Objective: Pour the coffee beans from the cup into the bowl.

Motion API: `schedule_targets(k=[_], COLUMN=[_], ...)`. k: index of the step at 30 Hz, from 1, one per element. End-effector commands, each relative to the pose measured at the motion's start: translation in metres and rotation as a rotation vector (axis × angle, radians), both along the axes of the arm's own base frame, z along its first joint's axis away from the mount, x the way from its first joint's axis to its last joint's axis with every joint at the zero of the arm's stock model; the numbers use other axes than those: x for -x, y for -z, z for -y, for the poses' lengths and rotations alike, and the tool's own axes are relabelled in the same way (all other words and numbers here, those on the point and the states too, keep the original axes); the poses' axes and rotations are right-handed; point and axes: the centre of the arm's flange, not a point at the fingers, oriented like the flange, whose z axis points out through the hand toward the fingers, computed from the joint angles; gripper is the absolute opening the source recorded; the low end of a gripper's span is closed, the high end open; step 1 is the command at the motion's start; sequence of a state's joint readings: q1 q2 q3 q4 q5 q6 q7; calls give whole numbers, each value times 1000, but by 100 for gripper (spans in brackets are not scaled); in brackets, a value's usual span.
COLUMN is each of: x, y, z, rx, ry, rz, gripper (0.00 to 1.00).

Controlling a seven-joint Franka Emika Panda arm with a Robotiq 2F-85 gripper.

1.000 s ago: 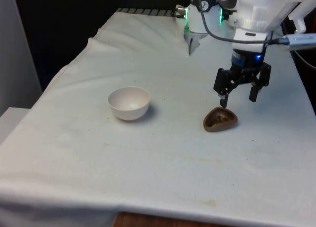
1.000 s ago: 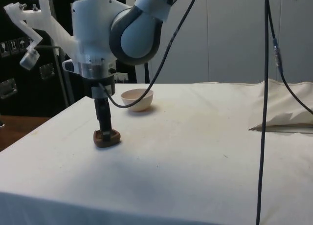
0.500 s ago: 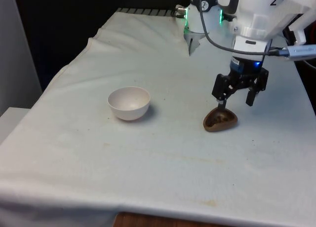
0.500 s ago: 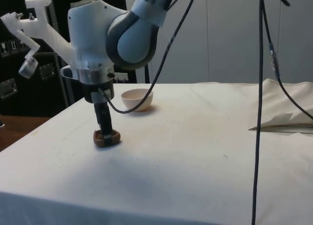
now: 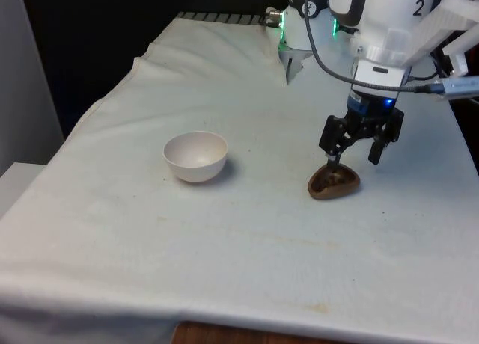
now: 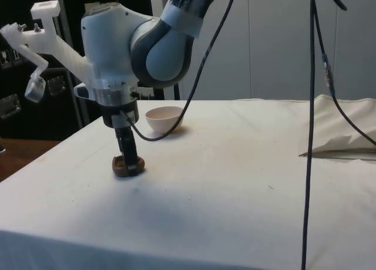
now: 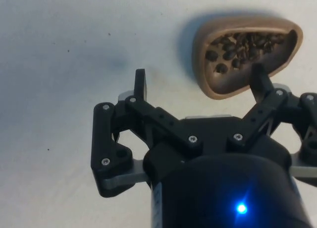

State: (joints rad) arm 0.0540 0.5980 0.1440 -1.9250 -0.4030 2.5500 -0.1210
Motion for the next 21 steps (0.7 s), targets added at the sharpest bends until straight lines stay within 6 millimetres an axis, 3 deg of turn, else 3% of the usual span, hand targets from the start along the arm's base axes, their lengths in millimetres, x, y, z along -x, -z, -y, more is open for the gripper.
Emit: schedule_targets(k=[1,5,21], x=[-1,-1,-3], y=[4,11,8], z=[0,0,-1], rx=[-2,-20,-22], ry=[-1,-2,-2], rz=[5,4,23], gripper=[100,100,100])
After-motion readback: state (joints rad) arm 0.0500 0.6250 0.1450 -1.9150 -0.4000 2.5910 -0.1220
